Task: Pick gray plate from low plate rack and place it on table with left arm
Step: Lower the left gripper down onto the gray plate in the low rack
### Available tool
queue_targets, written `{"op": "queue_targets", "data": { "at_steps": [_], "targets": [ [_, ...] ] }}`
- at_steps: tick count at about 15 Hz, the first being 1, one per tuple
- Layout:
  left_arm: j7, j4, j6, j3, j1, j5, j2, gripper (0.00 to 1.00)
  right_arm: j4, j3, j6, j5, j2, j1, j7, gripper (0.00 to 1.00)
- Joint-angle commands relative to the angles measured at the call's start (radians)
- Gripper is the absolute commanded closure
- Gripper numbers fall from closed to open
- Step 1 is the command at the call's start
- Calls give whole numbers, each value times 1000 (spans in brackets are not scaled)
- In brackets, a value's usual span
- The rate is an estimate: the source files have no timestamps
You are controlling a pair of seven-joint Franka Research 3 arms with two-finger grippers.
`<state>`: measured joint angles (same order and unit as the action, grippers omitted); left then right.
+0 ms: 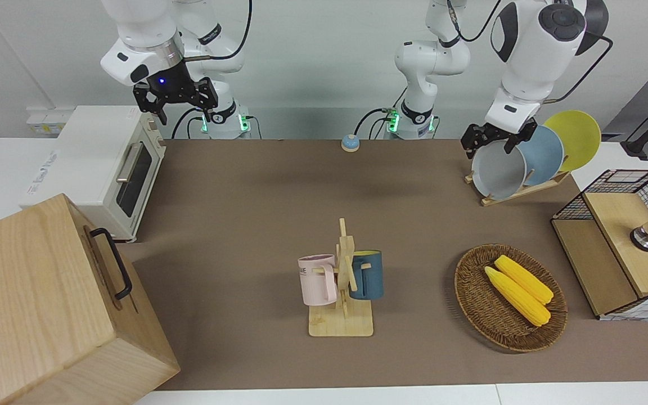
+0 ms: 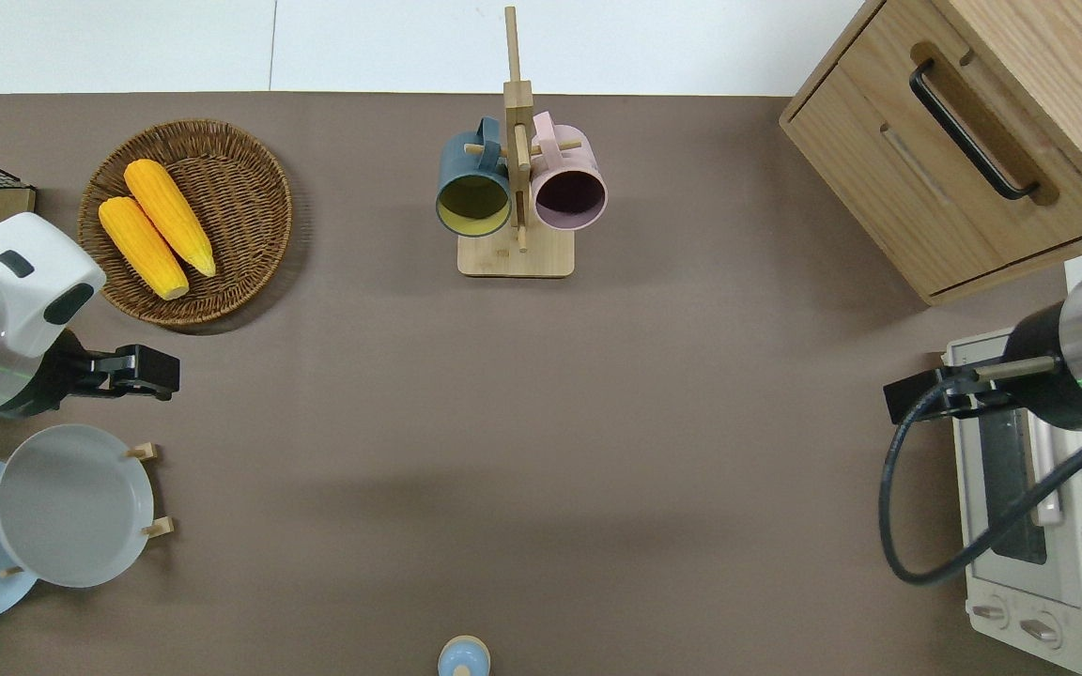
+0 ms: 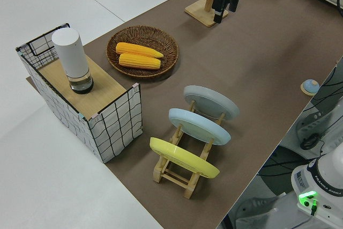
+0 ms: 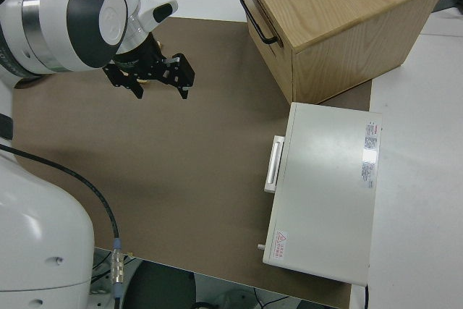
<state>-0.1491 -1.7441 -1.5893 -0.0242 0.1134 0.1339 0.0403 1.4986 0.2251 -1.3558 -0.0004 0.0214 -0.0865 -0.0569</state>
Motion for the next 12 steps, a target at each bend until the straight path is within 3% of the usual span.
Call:
{"op": "queue_targets", "data": {
  "at_steps": [1,8,12],
  "targets": [
    [11,-70,32,-31,3,137,-5,2,-6,7,15,3,5,-15,3,13],
    [66,-152,70,-155,2,270,-49,2,-6,7,15,3,5,-13,3,11],
    [65,-176,81,-177,-15,270,-121,7,-6,7,15,3,5,-15,3,11]
  ]
}}
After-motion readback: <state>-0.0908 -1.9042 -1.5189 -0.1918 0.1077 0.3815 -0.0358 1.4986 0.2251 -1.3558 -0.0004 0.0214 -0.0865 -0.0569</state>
